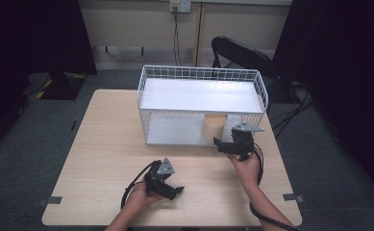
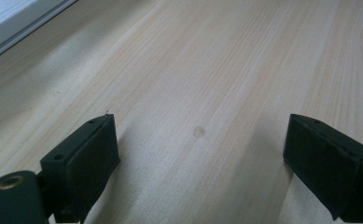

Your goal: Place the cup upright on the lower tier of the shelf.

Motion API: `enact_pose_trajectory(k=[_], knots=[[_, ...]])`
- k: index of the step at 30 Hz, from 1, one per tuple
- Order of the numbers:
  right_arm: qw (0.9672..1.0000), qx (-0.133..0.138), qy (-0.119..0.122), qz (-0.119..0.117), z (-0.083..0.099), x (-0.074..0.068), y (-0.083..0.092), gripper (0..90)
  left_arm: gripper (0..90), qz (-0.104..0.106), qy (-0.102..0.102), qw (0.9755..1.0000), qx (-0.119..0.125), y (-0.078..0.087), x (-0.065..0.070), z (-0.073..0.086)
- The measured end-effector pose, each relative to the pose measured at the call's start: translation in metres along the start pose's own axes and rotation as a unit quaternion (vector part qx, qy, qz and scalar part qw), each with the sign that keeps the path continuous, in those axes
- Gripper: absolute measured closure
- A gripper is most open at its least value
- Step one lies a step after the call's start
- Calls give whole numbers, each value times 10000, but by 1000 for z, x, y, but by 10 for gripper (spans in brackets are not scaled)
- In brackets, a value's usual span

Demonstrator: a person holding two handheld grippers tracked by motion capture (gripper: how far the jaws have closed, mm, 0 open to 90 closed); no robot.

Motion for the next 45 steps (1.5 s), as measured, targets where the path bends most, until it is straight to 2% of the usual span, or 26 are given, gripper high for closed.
enact_pose_trajectory(k=[7,18,45], knots=[[9997,-89,156,-163,3,-8,5,140,95,4,0,10000,-2,0,0,0],[9991,-118,252,-327,6,-12,12,141,94,4,-1,10000,-5,0,0,0],[9972,-188,316,-646,23,-19,30,143,95,2,-2,10000,-7,0,0,0]])
Point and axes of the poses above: each handheld gripper's, and its own axes: y roughly backward along the jaws, z roughly out of its underside, x roughly to its right, the point moved 9 cm from there along -y, roughly forward along the jaws, and after that the axes turned 8 degrees about -z, right-handed, at the moved point
